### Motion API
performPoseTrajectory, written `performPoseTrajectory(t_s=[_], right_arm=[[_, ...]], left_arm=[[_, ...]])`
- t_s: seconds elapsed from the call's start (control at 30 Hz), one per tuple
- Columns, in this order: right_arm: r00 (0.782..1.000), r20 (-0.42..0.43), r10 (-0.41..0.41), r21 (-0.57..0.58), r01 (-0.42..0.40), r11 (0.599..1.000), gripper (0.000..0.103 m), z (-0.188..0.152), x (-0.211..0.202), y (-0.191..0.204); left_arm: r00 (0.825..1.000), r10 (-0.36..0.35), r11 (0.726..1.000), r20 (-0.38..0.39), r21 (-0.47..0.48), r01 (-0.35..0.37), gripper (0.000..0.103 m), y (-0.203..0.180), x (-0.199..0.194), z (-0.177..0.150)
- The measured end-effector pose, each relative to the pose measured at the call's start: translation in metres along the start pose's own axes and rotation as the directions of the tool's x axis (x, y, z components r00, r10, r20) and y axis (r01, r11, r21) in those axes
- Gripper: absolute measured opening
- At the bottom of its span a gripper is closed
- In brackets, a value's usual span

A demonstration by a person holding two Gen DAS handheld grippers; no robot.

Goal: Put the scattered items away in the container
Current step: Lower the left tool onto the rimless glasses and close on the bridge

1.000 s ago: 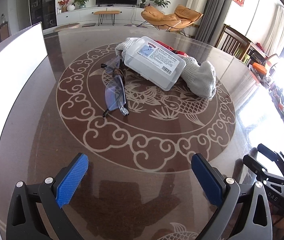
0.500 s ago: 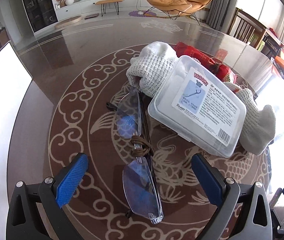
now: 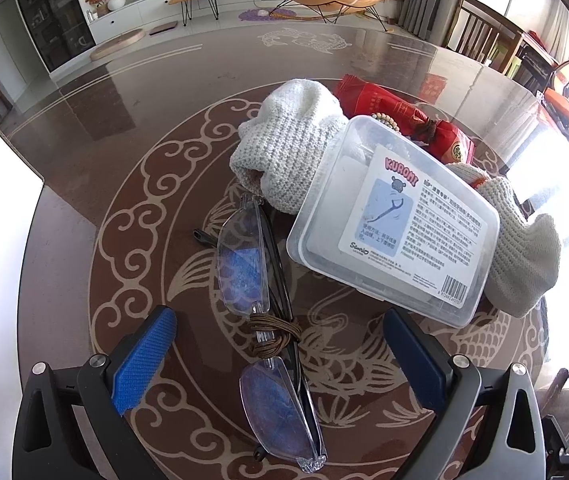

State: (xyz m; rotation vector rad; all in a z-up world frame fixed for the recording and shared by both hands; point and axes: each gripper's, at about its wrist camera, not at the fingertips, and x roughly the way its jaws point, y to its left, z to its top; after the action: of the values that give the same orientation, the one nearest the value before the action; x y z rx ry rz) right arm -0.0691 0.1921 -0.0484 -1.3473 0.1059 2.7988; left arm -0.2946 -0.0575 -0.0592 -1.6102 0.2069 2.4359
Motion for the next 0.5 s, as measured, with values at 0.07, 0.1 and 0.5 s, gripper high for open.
performPoseTrajectory(t_s=[0.07,0.1,0.5], right_arm=[[1.000,0.000,0.000,0.000,0.000,1.000,0.070,0.000,0.000,0.000],[1.000,0.000,0.001,0.001,-0.001,1.000,0.070,0.000,0.000,0.000],[1.000,0.004,0.015,0.012,-0.015,1.000,0.070,-0.001,-0.002,-0.002]], left_arm=[[1.000,0.001,1.000,0.005,0.002,-0.001,0.103,-0.002,0.001,0.009],[1.000,-0.003,1.000,-0.001,0.010,0.003,0.103,-0.002,0.001,0.009],[0.998,-0.047,0.995,0.033,-0.091,0.050,0.017,0.015,-0.027,-0.012]])
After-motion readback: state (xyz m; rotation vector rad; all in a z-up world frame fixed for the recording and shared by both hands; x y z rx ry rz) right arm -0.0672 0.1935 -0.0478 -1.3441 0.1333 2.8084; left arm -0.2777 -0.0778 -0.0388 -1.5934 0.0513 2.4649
